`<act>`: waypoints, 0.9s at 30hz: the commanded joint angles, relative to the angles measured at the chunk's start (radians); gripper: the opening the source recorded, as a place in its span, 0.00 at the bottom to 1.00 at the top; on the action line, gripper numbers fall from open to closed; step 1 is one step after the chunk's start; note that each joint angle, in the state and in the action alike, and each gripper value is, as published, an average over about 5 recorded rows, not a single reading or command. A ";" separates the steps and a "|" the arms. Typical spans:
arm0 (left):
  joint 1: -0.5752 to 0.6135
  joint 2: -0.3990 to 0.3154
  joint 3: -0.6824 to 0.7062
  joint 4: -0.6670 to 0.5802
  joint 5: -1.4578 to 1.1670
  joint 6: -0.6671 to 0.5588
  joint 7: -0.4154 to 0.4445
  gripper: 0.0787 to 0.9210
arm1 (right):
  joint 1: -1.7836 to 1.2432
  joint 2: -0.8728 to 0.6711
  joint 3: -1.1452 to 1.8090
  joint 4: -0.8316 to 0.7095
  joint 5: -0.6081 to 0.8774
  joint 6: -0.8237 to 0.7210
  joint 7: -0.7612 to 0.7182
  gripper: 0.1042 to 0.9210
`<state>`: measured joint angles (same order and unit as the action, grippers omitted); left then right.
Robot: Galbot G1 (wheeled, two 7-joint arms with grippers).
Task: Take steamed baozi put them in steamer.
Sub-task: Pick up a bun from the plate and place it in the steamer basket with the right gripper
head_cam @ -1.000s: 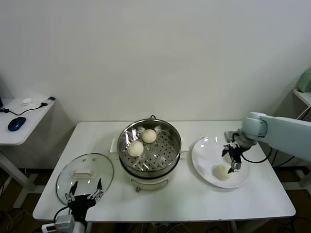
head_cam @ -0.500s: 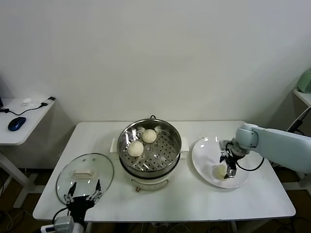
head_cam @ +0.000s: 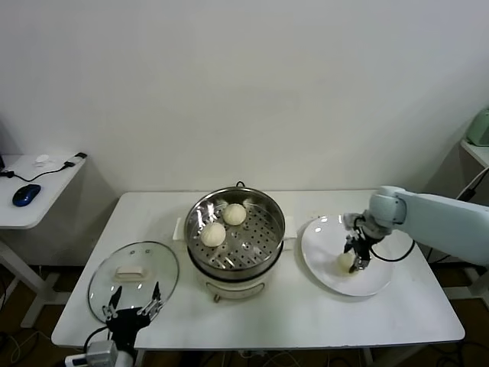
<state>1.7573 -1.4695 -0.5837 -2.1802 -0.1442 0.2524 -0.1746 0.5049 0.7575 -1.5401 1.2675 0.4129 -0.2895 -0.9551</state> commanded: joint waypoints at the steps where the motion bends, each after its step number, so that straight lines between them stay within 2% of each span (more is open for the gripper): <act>1: 0.000 -0.001 0.000 -0.001 0.001 0.000 0.000 0.88 | 0.476 0.166 -0.178 0.035 0.144 0.144 -0.120 0.63; 6: 0.004 0.001 -0.002 -0.017 0.001 0.006 -0.002 0.88 | 0.641 0.350 -0.095 0.059 0.173 0.390 -0.192 0.63; 10: 0.008 0.005 -0.005 -0.023 0.002 0.008 -0.002 0.88 | 0.617 0.459 -0.001 0.190 0.151 0.518 -0.192 0.63; 14: 0.009 0.007 -0.008 -0.022 0.001 0.006 -0.003 0.88 | 0.494 0.511 0.031 0.302 0.017 0.623 -0.175 0.63; 17: 0.009 0.008 -0.011 -0.016 0.000 0.003 -0.005 0.88 | 0.393 0.530 0.023 0.319 -0.131 0.697 -0.154 0.63; 22: 0.008 0.007 -0.013 -0.008 -0.001 0.002 -0.006 0.88 | 0.260 0.564 0.019 0.251 -0.316 0.756 -0.093 0.63; 27: 0.004 0.004 -0.015 -0.005 -0.002 0.003 -0.007 0.88 | 0.170 0.591 0.026 0.177 -0.405 0.734 -0.030 0.63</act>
<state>1.7621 -1.4645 -0.6000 -2.1858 -0.1485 0.2541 -0.1838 0.8274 1.2484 -1.5357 1.4742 0.2483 0.3195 -1.0572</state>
